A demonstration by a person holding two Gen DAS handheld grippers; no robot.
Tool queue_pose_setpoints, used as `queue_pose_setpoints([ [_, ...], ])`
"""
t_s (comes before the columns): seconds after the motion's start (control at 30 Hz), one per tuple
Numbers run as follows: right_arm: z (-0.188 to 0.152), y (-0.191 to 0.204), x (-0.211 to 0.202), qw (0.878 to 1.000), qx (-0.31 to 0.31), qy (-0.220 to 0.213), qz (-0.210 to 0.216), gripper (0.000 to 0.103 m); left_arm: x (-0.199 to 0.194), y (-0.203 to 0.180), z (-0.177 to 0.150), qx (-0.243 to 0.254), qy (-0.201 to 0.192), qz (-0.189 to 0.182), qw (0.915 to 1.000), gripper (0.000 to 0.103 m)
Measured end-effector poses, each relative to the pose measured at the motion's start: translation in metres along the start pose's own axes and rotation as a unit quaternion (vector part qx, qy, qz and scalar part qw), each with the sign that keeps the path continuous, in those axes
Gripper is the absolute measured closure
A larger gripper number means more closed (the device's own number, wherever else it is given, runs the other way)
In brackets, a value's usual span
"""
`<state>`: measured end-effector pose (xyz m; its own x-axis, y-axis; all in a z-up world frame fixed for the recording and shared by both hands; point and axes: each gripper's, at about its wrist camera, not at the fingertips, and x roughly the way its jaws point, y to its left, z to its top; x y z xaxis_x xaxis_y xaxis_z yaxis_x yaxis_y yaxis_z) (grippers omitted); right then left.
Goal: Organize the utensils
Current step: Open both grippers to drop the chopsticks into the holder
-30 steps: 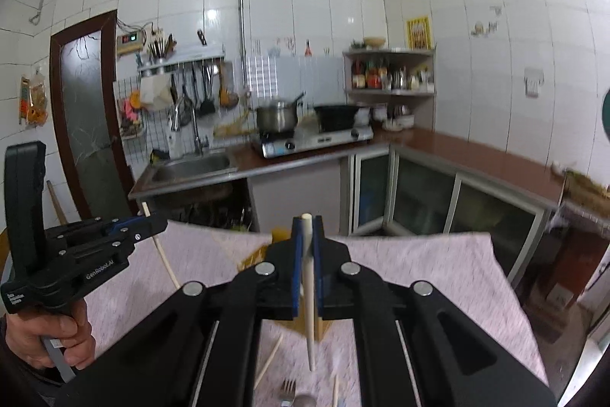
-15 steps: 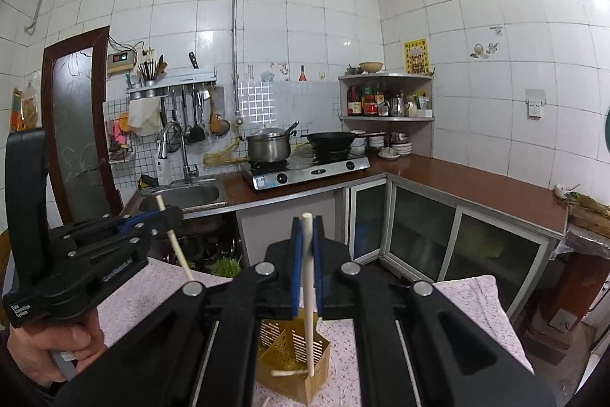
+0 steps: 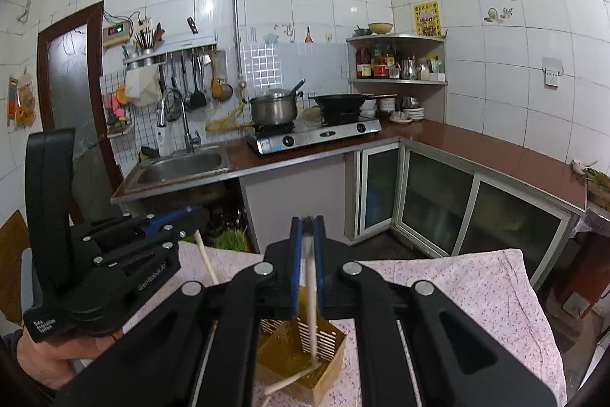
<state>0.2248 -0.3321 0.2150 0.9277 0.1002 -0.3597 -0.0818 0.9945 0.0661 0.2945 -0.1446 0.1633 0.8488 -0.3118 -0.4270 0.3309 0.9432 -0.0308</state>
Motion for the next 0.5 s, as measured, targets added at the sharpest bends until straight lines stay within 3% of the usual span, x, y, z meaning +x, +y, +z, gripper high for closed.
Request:
queue_pose_setpoints([
  [0.03, 0.0, -0.001, -0.002, 1.0, 0.0, -0.001, 0.0, 0.096, -0.002, 0.003, 0.0, -0.004, -0.002, 0.001, 1.0, 0.091],
  [0.07, 0.0, -0.001, -0.005, 1.0, 0.002, -0.003, 0.0, 0.095, -0.007, 0.005, 0.001, -0.01, -0.009, 0.003, 0.9999, 0.071],
  [0.13, 0.002, -0.003, -0.012, 1.0, 0.006, -0.007, 0.0, 0.074, -0.02, 0.009, 0.002, -0.022, -0.024, 0.008, 0.9994, 0.048],
  [0.33, 0.003, -0.013, -0.056, 0.999, 0.017, -0.033, -0.016, 0.071, -0.07, 0.02, -0.002, -0.029, -0.051, 0.013, 0.9982, 0.049],
  [0.5, -0.027, -0.041, -0.098, 0.998, 0.035, -0.024, -0.047, 0.071, -0.124, 0.037, -0.043, -0.041, -0.061, 0.031, 0.9968, 0.049],
])
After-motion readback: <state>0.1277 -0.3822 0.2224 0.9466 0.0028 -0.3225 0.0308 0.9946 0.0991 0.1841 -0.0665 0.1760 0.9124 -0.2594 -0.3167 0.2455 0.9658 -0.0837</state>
